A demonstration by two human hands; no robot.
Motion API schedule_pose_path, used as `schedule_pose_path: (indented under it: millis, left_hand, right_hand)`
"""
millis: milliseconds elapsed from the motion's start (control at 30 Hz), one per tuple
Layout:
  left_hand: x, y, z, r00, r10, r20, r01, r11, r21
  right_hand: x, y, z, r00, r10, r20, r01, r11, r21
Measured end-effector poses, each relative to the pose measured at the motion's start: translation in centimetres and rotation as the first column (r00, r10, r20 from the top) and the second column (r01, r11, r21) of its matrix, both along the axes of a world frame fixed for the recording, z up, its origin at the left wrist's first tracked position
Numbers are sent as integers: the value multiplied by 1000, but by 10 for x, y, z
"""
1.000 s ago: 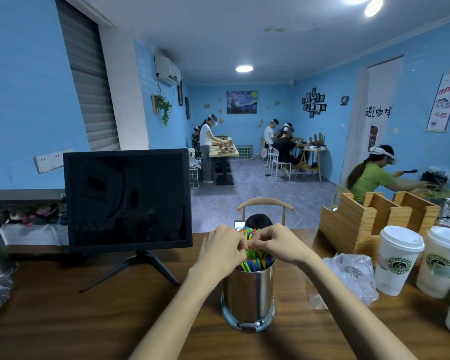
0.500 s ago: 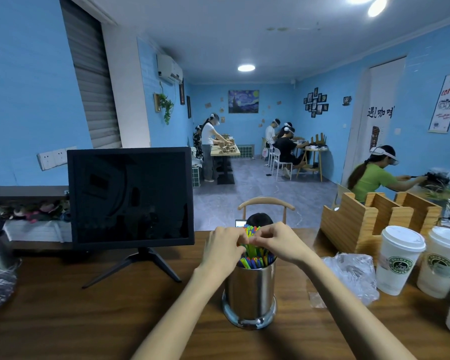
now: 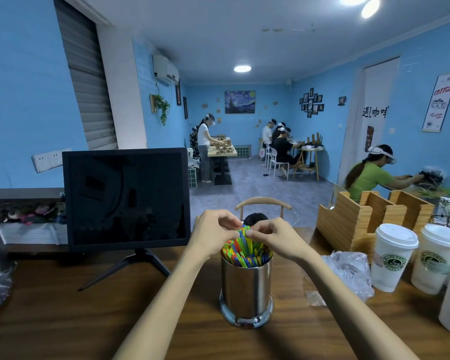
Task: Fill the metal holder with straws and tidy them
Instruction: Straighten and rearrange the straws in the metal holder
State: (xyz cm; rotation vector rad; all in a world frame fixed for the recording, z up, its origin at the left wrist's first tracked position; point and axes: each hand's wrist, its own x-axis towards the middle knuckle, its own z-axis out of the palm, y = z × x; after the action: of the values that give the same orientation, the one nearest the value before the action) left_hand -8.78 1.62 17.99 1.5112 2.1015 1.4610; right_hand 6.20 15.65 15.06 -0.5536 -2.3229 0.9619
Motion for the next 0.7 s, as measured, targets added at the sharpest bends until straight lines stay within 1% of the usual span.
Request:
schedule_pose_path:
  millis: [100, 200, 267, 367, 500, 600, 700]
  left_hand:
    - [0, -2, 4, 1000, -11, -6, 11, 999, 38]
    - [4, 2, 6, 999, -9, -34, 13, 992, 125]
    - [8, 5, 5, 1000, -17, -18, 20, 983, 180]
    - [11, 10, -1, 1000, -10, 30, 3, 970, 244]
    - [8, 12, -10, 994, -1, 109, -28, 964, 265]
    - [8, 11, -15, 987, 14, 159, -58, 960, 272]
    - [8, 11, -22, 986, 26, 167, -67, 967, 248]
  right_hand:
    - [-1, -4, 4, 996, 23, -82, -22, 1000, 17]
    - [-5, -8, 7, 986, 49, -159, -45, 999, 28]
    - [-9, -12, 8, 977, 57, -204, -57, 998, 4]
    - [-14, -10, 5, 972, 15, -235, -19, 1000, -12]
    - [-14, -5, 5, 977, -5, -211, -2, 999, -33]
    - [-13, -6, 5, 978, 3, -208, 0, 1000, 17]
    - [-12, -6, 5, 966, -31, -255, 46, 997, 55]
